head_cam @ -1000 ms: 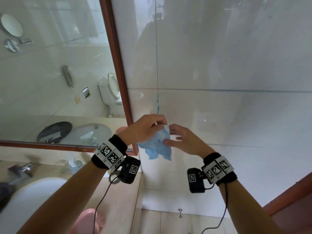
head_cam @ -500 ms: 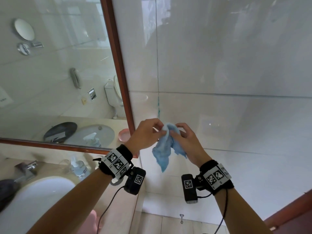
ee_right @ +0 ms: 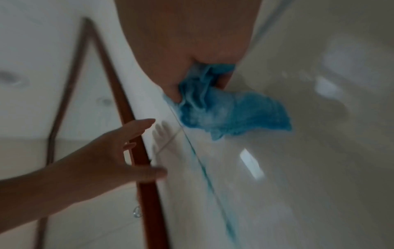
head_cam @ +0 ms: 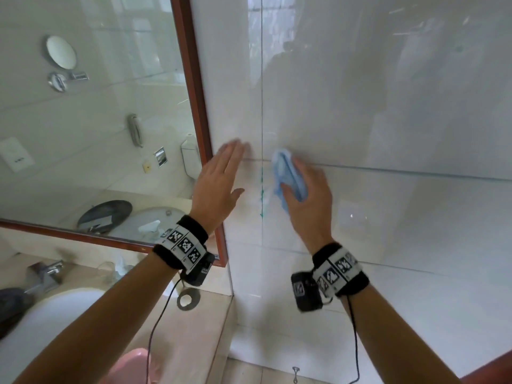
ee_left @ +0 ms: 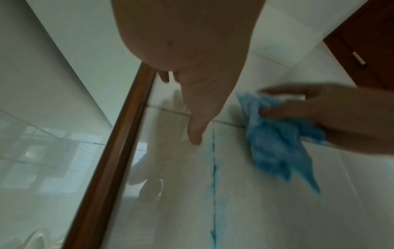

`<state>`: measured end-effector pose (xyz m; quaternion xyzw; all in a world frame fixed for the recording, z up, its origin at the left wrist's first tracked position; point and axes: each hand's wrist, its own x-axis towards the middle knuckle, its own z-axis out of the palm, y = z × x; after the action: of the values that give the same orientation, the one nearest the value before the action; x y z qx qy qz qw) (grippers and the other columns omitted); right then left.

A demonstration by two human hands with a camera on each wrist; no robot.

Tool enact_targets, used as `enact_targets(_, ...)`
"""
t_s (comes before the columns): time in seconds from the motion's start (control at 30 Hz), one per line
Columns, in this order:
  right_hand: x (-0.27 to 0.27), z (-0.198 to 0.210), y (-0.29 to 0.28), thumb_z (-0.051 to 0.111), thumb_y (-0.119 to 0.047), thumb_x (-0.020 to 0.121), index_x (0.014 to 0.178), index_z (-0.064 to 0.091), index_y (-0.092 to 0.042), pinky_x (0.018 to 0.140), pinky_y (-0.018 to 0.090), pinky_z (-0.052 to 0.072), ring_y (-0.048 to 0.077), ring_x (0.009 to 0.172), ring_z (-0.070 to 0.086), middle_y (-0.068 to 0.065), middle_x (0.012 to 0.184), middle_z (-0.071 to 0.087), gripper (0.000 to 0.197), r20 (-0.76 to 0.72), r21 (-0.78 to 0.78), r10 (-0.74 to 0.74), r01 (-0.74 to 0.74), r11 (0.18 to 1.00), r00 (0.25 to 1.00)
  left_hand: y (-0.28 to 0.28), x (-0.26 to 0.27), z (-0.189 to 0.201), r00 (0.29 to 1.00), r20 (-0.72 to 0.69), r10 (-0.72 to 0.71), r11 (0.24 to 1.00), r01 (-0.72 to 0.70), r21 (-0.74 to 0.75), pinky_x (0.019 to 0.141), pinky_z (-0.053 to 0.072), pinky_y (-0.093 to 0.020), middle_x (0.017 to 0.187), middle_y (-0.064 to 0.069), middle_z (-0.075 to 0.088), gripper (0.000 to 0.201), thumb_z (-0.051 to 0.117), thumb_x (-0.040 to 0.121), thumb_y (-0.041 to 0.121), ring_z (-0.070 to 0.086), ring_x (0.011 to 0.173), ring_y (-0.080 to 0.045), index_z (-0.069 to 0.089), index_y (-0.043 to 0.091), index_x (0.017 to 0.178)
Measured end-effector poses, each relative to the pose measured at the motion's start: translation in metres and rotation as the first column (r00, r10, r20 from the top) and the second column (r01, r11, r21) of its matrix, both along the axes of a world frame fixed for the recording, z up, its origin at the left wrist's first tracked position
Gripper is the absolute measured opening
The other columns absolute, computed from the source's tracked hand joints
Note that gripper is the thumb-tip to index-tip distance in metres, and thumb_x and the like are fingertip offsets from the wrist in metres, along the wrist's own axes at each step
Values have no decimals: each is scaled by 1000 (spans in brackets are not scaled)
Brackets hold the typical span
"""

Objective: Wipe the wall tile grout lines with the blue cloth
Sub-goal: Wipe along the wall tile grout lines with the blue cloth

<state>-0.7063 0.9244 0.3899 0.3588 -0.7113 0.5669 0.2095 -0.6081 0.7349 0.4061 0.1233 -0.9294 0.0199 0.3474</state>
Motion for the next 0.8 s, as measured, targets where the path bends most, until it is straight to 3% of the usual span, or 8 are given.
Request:
enact_targets(0.07, -15, 32, -15, 71, -16, 96, 143, 60, -20, 95, 17, 38, 21, 113, 53, 7, 131, 58, 48, -309, 40, -145, 165, 985, 940, -11, -9, 10, 997, 38, 62, 989, -57, -138, 132, 10, -43, 175, -5, -6, 130, 87, 75, 42, -2, 162, -25, 0, 12, 167)
enact_targets(0.13, -32, 64, -34, 73, -15, 94, 141, 63, -17, 93, 34, 47, 28, 114, 48, 13, 134, 59, 49, -515, 35, -244, 304, 952, 822, -20, -18, 17, 988, 21, 153, 964, -144, -221, 132, 4, -43, 175, -9, -10, 141, 89, 70, 51, -8, 162, -27, -5, 8, 166)
enact_targets(0.23, -52, 84, -58, 76, -11, 89, 131, 68, -12, 87, 44, 53, 28, 112, 46, 13, 130, 63, 43, -666, 6, -309, 419, 908, 679, -34, -26, 20, 976, 15, 219, 936, -206, -286, 132, -2, -42, 175, -11, -8, 144, 87, 69, 57, -6, 162, -26, -7, 6, 166)
enact_targets(0.37, -58, 45, -75, 68, 1, 92, 127, 71, -10, 92, 44, 53, 33, 107, 58, 12, 125, 68, 37, -756, -45, -336, 467, 883, 562, -46, -28, 15, 986, -3, 168, 937, -160, -311, 131, -4, -40, 175, -10, -5, 142, 86, 68, 56, -3, 162, -25, -3, 7, 166)
enact_targets(0.6, -45, -87, -67, 59, 9, 93, 125, 71, -5, 86, 49, 55, 35, 102, 59, 13, 124, 69, 36, -778, 290, -24, 393, 873, 627, -57, -26, 8, 992, 0, 124, 924, -115, -366, 131, -6, -39, 175, -12, -4, 141, 84, 69, 60, -1, 162, -27, -2, 4, 166)
enact_targets(0.73, -45, -77, -60, 53, 2, 99, 123, 71, -7, 83, 48, 56, 34, 98, 61, 10, 121, 69, 32, -798, 368, 65, 398, 841, 599, -56, -20, 3, 987, 9, 162, 901, -145, -408, 131, -6, -39, 175, -14, -3, 148, 90, 63, 57, 1, 162, -28, -3, 3, 165)
enact_targets(0.8, -46, -50, -57, 55, 4, 96, 123, 71, -8, 82, 46, 54, 34, 98, 60, 9, 120, 69, 34, -789, 314, -9, 416, 853, 614, -52, -19, 3, 983, 19, 180, 898, -157, -410, 131, -5, -40, 175, -14, -3, 152, 91, 60, 58, 2, 162, -29, -4, 3, 165)
